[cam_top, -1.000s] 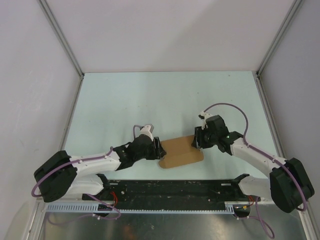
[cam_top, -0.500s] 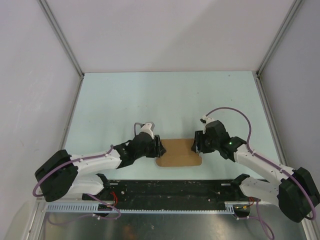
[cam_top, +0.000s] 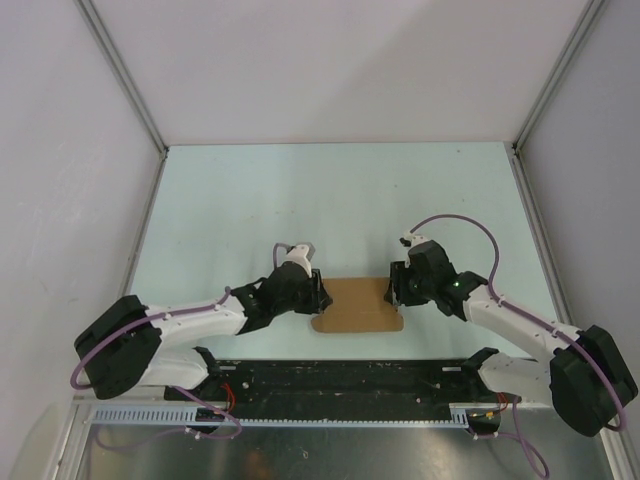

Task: Fold the paper box

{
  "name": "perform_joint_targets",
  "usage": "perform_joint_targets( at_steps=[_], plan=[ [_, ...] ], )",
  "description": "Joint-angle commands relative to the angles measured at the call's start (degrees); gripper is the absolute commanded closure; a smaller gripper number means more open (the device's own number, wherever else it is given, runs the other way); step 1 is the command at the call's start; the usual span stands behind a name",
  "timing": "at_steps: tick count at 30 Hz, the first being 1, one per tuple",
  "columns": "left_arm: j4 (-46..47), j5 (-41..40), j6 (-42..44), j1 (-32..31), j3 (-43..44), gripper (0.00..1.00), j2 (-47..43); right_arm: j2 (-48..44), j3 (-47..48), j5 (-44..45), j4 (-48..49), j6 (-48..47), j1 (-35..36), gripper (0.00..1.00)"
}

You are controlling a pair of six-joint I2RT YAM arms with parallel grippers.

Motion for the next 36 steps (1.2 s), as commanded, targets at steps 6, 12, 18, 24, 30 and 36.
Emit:
perform_joint_targets(
  at_steps=[6,12,18,24,30,36],
  plan=[
    [-1.6,-1.0,3.1,0.3,1.5,0.55,-1.7,-3.1,-0.2,1.7,-0.7,-0.4,0.2,0.47],
    [-4.7,-1.8,3.0,0.3,0.3,0.46,-8.8,-9.4,-0.2,3.4,-4.8,1.0,-0.2,0.44],
    [-4.9,1.1,0.1,0.2,-2.9,0.45,-15.0,-14.3,-0.2,3.8,-9.6,6.4,0.8,0.43],
    [-6.4,3.9,-2.3,-2.4,-4.7,0.43,-15.5,-16.4,-0.2,8.2,-13.8,13.2,3.7,0.4],
    [-6.3,3.2,-3.6,-5.1,-4.9,0.38,-14.5,-16.6,-0.4,9.6,-14.2,14.2,6.9,0.29],
    [-6.3,2.6,-4.0,-5.4,-4.6,0.28,-14.1,-16.0,-1.9,8.1,-11.2,13.7,7.4,0.26]
  ],
)
